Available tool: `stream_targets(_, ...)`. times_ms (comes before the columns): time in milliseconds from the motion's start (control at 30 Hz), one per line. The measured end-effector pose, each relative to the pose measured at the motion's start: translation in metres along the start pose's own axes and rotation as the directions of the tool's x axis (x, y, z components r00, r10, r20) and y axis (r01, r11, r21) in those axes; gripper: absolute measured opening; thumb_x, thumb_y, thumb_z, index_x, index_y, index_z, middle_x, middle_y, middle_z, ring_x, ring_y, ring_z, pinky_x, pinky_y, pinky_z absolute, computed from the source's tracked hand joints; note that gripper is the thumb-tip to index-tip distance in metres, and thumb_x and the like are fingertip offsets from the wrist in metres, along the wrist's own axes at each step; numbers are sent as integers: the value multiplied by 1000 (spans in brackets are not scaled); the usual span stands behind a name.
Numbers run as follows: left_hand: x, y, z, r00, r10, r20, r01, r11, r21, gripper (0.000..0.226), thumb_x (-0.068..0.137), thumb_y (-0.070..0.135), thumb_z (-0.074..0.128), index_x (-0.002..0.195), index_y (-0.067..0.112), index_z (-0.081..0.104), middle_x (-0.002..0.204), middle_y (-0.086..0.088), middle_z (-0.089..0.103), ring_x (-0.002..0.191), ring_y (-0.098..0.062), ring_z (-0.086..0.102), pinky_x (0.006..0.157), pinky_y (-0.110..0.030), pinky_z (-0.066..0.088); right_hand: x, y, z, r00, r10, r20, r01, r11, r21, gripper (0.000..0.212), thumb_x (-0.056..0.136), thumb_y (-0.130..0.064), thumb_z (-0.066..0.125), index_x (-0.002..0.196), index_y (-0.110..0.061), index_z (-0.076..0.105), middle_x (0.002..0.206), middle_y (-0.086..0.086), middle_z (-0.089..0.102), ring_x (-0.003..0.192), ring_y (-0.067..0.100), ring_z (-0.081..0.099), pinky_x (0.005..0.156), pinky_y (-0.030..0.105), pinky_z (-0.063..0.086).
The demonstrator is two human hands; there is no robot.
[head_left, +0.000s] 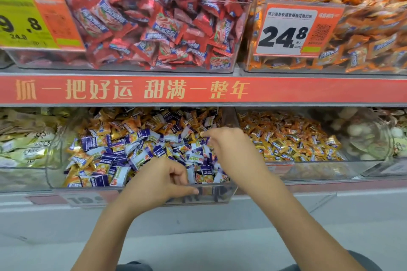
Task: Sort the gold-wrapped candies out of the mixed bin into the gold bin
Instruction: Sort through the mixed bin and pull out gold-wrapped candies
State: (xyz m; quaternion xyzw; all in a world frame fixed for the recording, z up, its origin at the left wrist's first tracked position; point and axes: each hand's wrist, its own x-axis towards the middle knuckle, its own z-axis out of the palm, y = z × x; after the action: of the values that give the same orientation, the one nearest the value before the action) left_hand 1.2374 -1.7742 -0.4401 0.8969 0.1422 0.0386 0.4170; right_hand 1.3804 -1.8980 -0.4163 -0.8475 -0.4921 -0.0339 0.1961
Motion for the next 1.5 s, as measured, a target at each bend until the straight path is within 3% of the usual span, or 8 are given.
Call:
stream_targets(367, -14, 9, 6, 999, 54, 9, -55, 993, 103, 30, 74, 39, 78, 60, 17, 62, 60, 5, 64, 59, -11, 59, 57, -30, 50, 41, -16, 10, 965, 18, 260, -34, 998, 59, 59, 92, -9, 58, 146, -20, 34, 138, 13, 49, 119, 30, 52, 93, 44, 48)
stream_targets(500, -17, 11, -9, 995, -33, 99, 40, 997, -71, 22, 70, 38, 79, 69, 18, 73, 68, 3, 70, 62, -7, 63, 60, -22, 52, 27, -25, 26, 883, -8, 469, 47, 996, -71, 57, 94, 0, 50, 146, -14, 33, 144, 14, 41, 127, 29, 44, 101, 44, 43)
stream_targets(633, -20, 4, -31, 979, -90, -183, 61, 986, -158, 32, 71, 51, 66, 67, 19, 72, 66, -2, 68, 61, -13, 61, 58, -23, 50, -8, -26, 13, 771, -17, 636, 94, 992, -88, 72, 88, 11, 38, 151, -20, 22, 88, 4, 50, 68, 16, 47, 55, 31, 41)
stream_targets(800, -13, -11, -29, 948, -125, -293, 121, 992, -33, 18, 84, 26, 69, 69, 17, 69, 64, 4, 65, 59, 0, 56, 57, -11, 45, 9, -14, 9, 921, 116, 372, -141, 989, 41, 52, 89, 10, 48, 129, -22, 56, 127, 6, 59, 82, 12, 61, 71, 28, 53)
stream_targets(1000, 12, -17, -21, 955, 0, -297, 83, 960, 266, 22, 85, 14, 68, 107, 21, 66, 104, 8, 59, 90, -7, 57, 82, -31, 51, 53, -8, 29, 894, 95, 438, -123, 992, 34, 90, 76, -21, 80, 149, -23, 27, 150, 7, 36, 133, 29, 41, 106, 42, 40)
stream_targets(1167, 30, -23, -20, 970, 6, -244, 109, 885, 453, 34, 84, 29, 71, 117, 25, 65, 115, 7, 59, 105, -13, 54, 83, -33, 50, 61, -8, 34, 927, 71, 369, -76, 997, 0, 51, 81, -25, 74, 125, -19, 48, 122, 6, 57, 101, 25, 57, 84, 40, 50)
stream_targets(1367, 33, -25, -27, 934, -17, -357, 97, 973, 210, 23, 94, 31, 56, 75, 19, 58, 59, 2, 50, 53, -14, 44, 51, -28, 33, 54, -11, 35, 940, -34, 340, 22, 999, 39, 31, 87, -22, 67, 113, -16, 51, 102, 1, 53, 91, 26, 55, 78, 42, 50)
stream_targets(1500, 37, -25, -30, 920, -81, -384, 149, 977, 152, 15, 97, 27, 52, 85, 17, 55, 62, -2, 49, 54, -16, 43, 50, -28, 31, 50, -12, 37, 920, -50, 388, 59, 998, -10, 32, 90, -22, 64, 121, -19, 54, 115, 9, 61, 100, 29, 58, 78, 37, 49)
